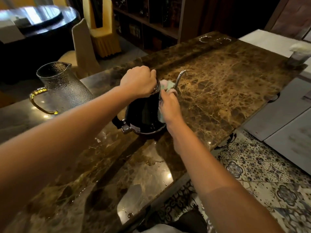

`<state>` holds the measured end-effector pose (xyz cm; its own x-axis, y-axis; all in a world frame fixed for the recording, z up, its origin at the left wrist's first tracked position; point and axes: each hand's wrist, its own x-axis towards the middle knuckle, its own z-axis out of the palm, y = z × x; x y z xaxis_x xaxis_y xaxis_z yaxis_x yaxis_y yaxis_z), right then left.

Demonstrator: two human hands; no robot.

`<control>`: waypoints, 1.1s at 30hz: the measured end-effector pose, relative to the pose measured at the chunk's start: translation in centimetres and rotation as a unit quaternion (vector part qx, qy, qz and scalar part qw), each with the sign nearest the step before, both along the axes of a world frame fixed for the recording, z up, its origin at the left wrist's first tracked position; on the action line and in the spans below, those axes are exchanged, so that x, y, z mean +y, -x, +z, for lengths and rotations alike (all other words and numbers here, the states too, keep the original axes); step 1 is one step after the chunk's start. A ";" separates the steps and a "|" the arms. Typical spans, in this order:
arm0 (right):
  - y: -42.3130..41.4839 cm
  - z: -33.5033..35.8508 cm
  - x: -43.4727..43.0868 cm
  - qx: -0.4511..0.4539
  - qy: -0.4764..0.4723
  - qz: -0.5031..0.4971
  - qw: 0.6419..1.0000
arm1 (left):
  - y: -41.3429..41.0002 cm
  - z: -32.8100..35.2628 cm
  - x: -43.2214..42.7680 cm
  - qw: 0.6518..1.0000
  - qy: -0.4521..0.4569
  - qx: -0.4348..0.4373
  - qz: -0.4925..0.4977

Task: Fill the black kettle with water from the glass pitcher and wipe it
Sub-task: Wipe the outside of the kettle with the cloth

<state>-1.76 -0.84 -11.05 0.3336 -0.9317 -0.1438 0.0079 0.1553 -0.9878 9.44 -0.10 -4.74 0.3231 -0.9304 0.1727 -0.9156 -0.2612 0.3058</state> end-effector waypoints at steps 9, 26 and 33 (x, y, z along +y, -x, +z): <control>0.4 -5.9 5.1 0.087 -0.025 -0.069 0.994 | -0.7 -0.5 0.7 0.992 0.057 0.080 -0.072; 1.1 -1.5 -0.5 0.098 -0.074 -0.025 0.992 | 1.7 -0.4 1.0 0.938 0.117 0.290 0.152; -0.7 -2.8 6.4 0.093 0.205 0.014 0.974 | -1.4 0.0 2.2 0.989 0.067 0.125 -0.041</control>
